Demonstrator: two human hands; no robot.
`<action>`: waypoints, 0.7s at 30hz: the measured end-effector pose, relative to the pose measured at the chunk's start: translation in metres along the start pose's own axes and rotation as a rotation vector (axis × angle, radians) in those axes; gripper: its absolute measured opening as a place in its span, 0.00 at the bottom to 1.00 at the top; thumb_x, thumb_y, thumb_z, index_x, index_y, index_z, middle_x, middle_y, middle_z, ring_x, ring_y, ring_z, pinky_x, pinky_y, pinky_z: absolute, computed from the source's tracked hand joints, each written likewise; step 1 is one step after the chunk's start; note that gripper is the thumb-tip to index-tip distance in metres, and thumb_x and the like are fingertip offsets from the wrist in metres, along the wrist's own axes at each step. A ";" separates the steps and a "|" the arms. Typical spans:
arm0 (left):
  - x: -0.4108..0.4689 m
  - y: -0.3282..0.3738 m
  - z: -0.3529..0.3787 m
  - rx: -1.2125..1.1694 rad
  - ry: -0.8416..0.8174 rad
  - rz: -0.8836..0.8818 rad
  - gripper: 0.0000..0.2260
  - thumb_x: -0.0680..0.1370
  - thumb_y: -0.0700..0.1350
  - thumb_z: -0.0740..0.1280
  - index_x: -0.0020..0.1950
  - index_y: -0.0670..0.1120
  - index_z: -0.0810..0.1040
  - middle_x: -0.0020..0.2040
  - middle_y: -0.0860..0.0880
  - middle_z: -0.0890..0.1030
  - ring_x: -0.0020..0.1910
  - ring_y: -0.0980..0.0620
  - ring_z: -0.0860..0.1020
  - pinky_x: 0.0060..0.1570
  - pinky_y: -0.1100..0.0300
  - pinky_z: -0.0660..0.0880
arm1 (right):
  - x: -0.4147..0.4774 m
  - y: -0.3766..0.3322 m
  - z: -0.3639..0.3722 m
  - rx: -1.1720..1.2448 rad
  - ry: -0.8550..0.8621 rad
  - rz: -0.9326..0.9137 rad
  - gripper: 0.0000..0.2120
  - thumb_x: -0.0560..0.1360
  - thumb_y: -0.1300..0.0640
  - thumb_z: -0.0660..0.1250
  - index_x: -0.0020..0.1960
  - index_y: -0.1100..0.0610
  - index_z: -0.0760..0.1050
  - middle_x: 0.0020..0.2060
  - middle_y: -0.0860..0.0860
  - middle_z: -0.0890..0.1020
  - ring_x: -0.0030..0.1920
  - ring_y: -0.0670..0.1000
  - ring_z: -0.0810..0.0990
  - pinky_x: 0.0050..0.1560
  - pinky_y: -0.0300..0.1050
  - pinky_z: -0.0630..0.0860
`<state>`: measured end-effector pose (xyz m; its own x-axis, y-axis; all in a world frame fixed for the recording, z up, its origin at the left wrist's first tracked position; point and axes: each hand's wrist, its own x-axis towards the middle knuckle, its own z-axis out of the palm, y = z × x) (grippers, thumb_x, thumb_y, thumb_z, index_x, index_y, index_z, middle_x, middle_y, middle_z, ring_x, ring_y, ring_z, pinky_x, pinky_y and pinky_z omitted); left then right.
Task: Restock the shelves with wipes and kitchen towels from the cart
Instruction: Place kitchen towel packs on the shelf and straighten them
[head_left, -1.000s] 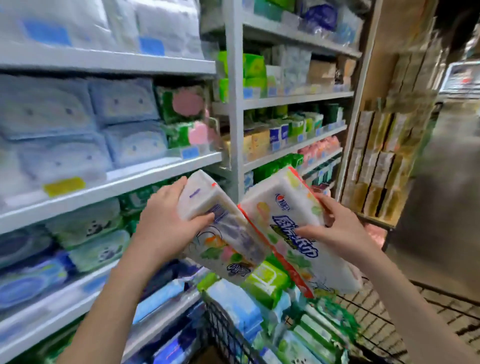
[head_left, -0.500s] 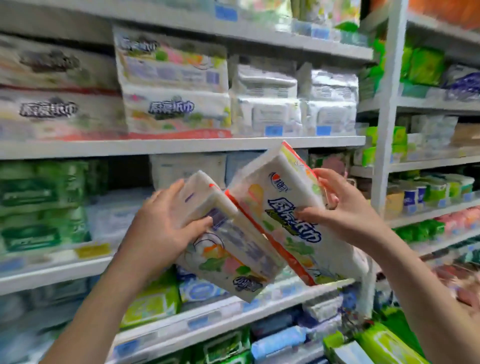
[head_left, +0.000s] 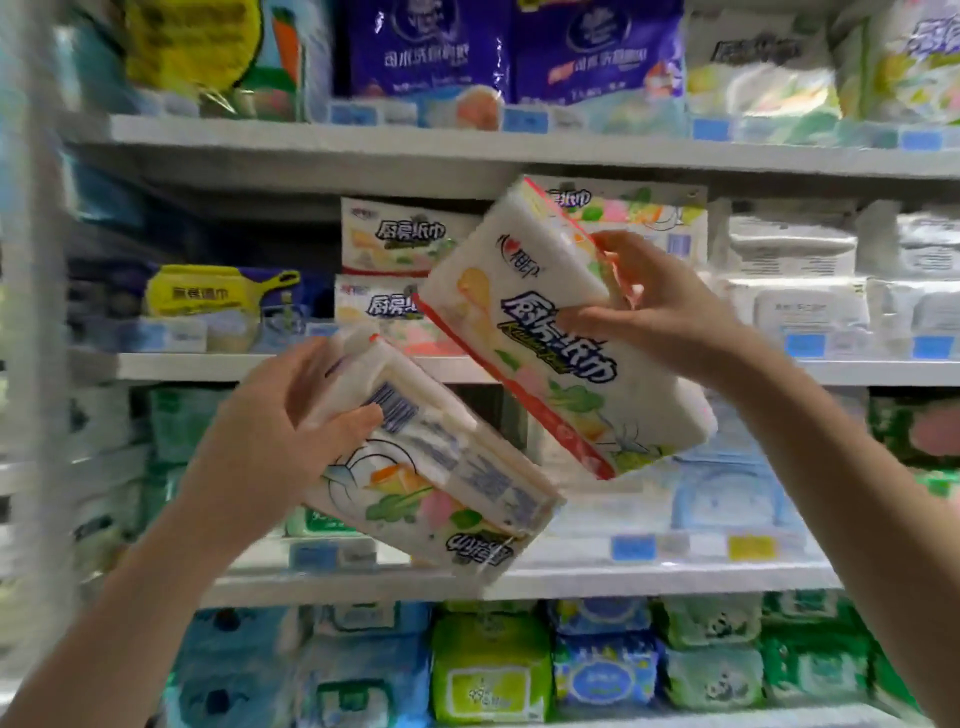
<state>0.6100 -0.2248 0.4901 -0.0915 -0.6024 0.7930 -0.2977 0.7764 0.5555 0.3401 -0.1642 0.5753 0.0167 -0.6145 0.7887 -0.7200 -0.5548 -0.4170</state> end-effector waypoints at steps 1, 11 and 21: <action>0.002 -0.003 -0.009 -0.022 0.018 -0.018 0.35 0.63 0.56 0.70 0.69 0.54 0.69 0.55 0.58 0.78 0.48 0.58 0.80 0.44 0.65 0.77 | 0.014 -0.004 0.007 -0.004 -0.022 -0.032 0.28 0.67 0.56 0.76 0.64 0.48 0.68 0.52 0.47 0.80 0.47 0.48 0.82 0.47 0.52 0.82; 0.024 -0.025 -0.083 0.067 0.286 -0.030 0.16 0.73 0.41 0.71 0.45 0.65 0.78 0.36 0.65 0.82 0.34 0.64 0.81 0.32 0.65 0.76 | 0.134 -0.048 0.068 0.026 -0.118 -0.246 0.28 0.71 0.55 0.72 0.68 0.53 0.66 0.52 0.47 0.78 0.45 0.43 0.81 0.35 0.35 0.80; 0.043 -0.046 -0.127 0.071 0.286 0.021 0.14 0.64 0.56 0.72 0.49 0.66 0.80 0.44 0.58 0.84 0.40 0.56 0.83 0.39 0.54 0.76 | 0.184 -0.063 0.116 -0.016 -0.104 -0.376 0.29 0.73 0.52 0.72 0.70 0.50 0.65 0.50 0.44 0.76 0.47 0.44 0.79 0.41 0.34 0.78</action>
<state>0.7400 -0.2630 0.5305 0.1699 -0.5022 0.8479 -0.3656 0.7669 0.5274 0.4689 -0.3079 0.6943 0.3512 -0.4245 0.8345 -0.6612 -0.7435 -0.1000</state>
